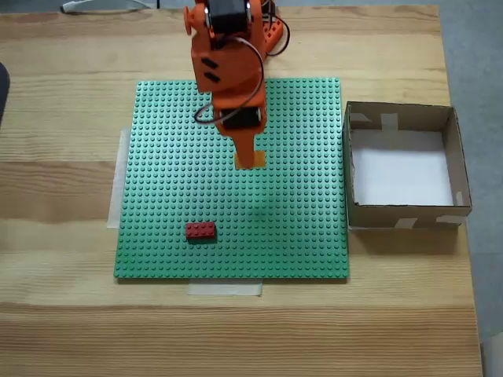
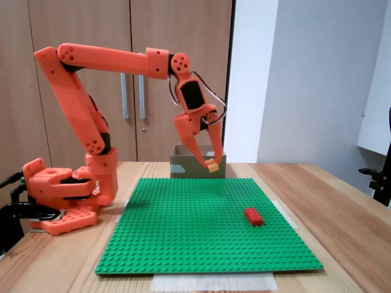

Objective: Pick the yellow lego block and put it in the box.

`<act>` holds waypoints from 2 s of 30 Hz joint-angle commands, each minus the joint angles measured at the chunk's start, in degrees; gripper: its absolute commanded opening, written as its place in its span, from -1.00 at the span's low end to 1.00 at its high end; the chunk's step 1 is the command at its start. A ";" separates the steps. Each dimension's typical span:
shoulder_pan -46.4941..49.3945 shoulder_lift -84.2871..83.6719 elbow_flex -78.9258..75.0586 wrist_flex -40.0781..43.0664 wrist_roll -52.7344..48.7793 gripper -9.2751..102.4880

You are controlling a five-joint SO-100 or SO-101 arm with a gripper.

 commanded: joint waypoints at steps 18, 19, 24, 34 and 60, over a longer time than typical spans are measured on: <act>-13.27 3.60 -17.31 15.38 -10.90 -0.85; -14.24 3.43 -17.67 15.38 -11.51 -0.85; -20.30 2.72 -19.34 15.91 -12.39 -0.85; -33.57 -4.13 -27.86 19.25 -10.28 -0.85; -37.53 -42.80 -47.02 2.99 -8.35 -0.80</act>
